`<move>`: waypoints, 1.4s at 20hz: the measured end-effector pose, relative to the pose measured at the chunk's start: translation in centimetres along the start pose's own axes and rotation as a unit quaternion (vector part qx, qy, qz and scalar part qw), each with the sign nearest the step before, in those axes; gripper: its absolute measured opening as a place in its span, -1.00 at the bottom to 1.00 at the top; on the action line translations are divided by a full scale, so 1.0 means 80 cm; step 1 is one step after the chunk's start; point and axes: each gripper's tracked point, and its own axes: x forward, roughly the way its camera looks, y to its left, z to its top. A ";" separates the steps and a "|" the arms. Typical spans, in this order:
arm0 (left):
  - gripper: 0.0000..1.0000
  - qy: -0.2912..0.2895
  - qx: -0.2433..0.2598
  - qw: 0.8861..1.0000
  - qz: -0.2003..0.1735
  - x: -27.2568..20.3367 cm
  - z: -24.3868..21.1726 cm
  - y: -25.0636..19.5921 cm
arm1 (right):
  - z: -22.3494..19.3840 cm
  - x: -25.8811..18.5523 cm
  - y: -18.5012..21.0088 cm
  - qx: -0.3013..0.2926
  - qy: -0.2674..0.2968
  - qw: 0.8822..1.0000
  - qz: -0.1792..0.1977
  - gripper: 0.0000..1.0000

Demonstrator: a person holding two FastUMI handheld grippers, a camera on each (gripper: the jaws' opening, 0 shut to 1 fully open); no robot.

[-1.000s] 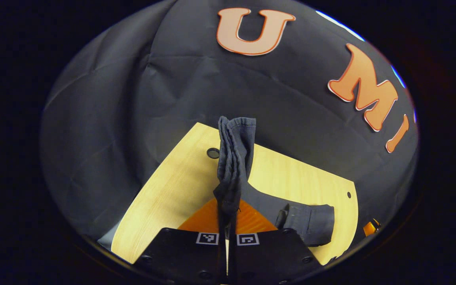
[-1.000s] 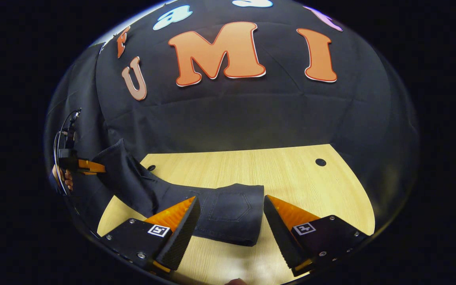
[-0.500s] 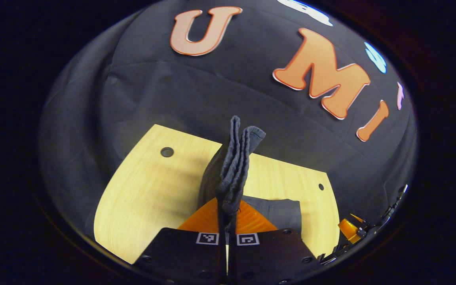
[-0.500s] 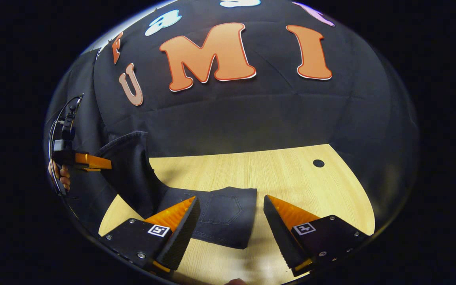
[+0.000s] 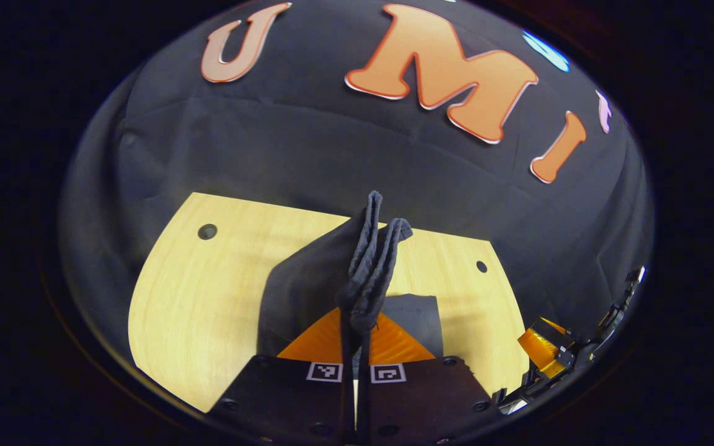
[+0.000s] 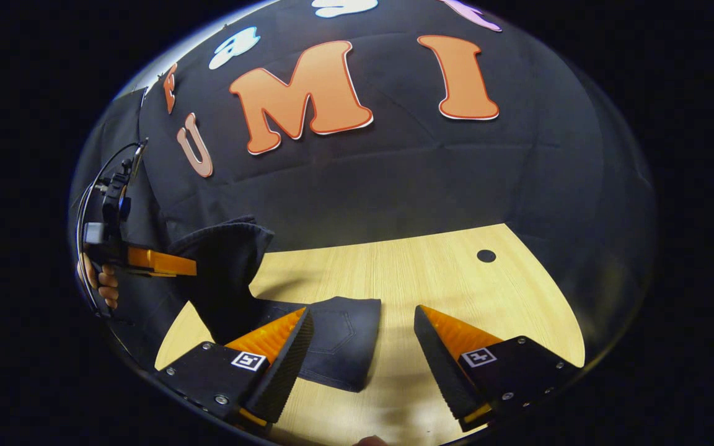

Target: Grasp the waist and the cuffs of the jeans and fold them to make the two legs overlap; first hold the waist and fold one-third of the jeans toward the cuffs, then hold the cuffs and fold the remaining one-third in the same direction to finish folding.

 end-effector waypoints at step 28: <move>0.56 -0.008 0.089 0.995 -0.046 0.056 -0.120 -0.159 | 0.014 -0.024 -0.015 -0.045 -0.034 0.998 0.026 0.97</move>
